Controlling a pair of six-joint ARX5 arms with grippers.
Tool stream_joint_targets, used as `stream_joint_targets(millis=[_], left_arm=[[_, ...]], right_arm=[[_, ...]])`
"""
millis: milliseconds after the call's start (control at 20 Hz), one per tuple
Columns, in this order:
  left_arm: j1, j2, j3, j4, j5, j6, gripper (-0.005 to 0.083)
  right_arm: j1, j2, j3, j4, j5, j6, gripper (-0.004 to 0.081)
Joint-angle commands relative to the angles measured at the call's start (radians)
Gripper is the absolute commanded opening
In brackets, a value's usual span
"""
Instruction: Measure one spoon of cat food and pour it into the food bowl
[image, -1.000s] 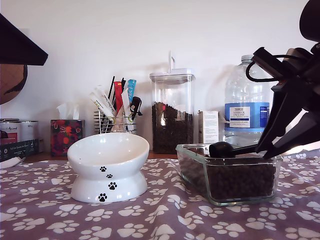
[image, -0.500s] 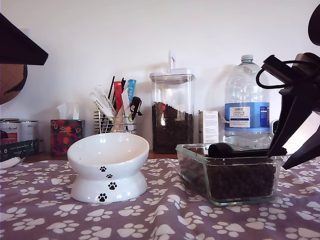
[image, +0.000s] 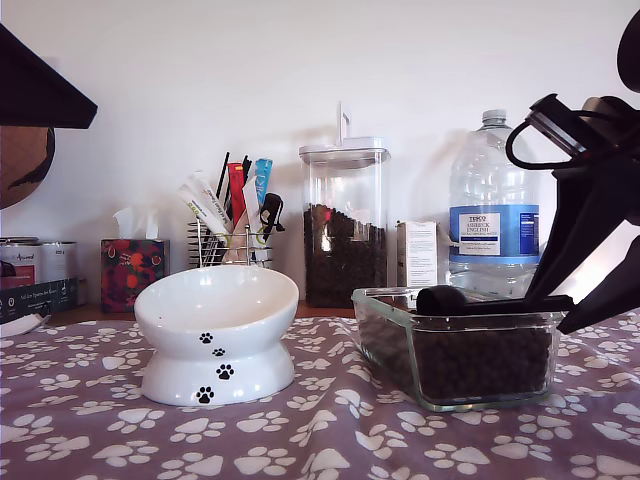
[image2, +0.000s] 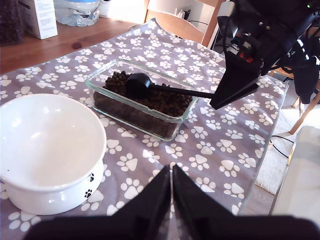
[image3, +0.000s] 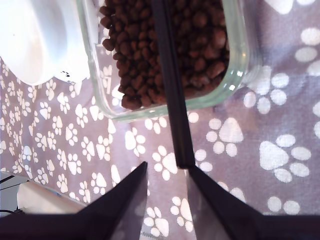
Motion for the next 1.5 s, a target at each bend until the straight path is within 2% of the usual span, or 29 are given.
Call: stream_joint_targets(millis=[0, 100, 250, 350, 450, 500, 550, 650, 750, 800, 900, 1050, 1300, 1450], left_arm=[[-0.003, 0.004, -0.016, 0.009, 0.002, 0.001, -0.0019], [-0.003, 0.004, -0.016, 0.010, 0.002, 0.001, -0.0019], [-0.003, 0.004, -0.016, 0.011, 0.002, 0.001, -0.0019], [-0.003, 0.004, -0.016, 0.011, 0.002, 0.001, -0.0019], [-0.003, 0.004, -0.016, 0.011, 0.002, 0.001, -0.0019], [-0.003, 0.004, -0.016, 0.011, 0.002, 0.001, -0.0019], [-0.003, 0.004, -0.016, 0.011, 0.002, 0.001, -0.0019], [-0.003, 0.004, -0.016, 0.008, 0.001, 0.001, -0.0019], [-0.003, 0.004, -0.016, 0.008, -0.001, 0.002, -0.0019], [-0.003, 0.004, -0.016, 0.005, -0.008, 0.002, -0.0019], [-0.003, 0.004, -0.016, 0.000, -0.023, 0.002, -0.0019], [-0.003, 0.004, -0.016, 0.000, -0.026, 0.002, -0.0019], [-0.003, 0.004, -0.016, 0.000, -0.027, 0.002, -0.0019], [-0.003, 0.004, -0.016, 0.000, -0.026, 0.002, -0.0019]], right_arm=[[0.003, -0.016, 0.055, -0.040, 0.037, -0.051, 0.0218], [0.003, -0.016, 0.095, -0.118, 0.099, -0.118, 0.0222], [0.004, -0.016, 0.156, -0.210, 0.110, -0.170, 0.0268], [0.006, -0.016, 0.194, -0.257, 0.113, -0.205, 0.0268], [0.016, -0.016, 0.227, -0.305, 0.125, -0.269, 0.0268], [0.029, -0.016, 0.241, -0.329, 0.132, -0.337, 0.0266], [0.043, -0.017, 0.250, -0.351, 0.159, -0.407, 0.0249], [0.078, -0.023, 0.252, -0.359, 0.238, -0.493, 0.0123], [0.097, -0.035, 0.251, -0.328, 0.249, -0.523, -0.0018], [0.096, -0.048, 0.250, -0.299, 0.258, -0.523, -0.0011], [0.096, -0.100, 0.242, -0.236, 0.329, -0.523, -0.0011], [0.096, -0.234, 0.206, -0.135, 0.416, -0.521, -0.0011], [0.097, -0.465, 0.031, 0.074, 0.503, -0.525, -0.0011], [0.111, -0.537, -0.072, 0.116, 0.505, -0.539, -0.0011]])
